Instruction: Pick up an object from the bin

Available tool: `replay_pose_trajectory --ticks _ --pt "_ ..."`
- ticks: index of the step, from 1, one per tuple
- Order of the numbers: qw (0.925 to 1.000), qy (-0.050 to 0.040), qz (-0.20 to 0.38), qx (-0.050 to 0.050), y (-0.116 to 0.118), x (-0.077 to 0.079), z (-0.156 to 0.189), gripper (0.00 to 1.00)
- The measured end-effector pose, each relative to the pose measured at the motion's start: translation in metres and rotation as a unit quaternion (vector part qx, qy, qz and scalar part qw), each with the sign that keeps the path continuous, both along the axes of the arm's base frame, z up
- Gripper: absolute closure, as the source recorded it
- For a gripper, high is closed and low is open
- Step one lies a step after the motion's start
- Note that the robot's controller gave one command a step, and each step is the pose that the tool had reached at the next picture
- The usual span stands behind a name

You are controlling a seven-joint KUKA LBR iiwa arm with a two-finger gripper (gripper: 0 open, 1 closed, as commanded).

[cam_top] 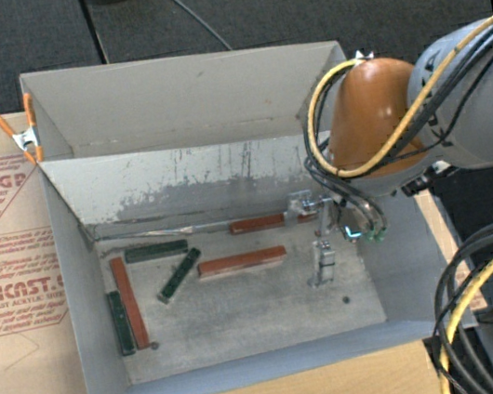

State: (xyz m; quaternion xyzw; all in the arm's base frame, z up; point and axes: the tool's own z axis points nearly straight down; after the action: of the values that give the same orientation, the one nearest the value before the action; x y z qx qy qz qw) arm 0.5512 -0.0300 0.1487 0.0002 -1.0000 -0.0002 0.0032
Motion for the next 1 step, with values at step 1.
replay_pose_trajectory --ticks 1 --pt "1.0000 -0.0037 0.000 0.000 -0.0001 0.0019 0.0044 0.00"
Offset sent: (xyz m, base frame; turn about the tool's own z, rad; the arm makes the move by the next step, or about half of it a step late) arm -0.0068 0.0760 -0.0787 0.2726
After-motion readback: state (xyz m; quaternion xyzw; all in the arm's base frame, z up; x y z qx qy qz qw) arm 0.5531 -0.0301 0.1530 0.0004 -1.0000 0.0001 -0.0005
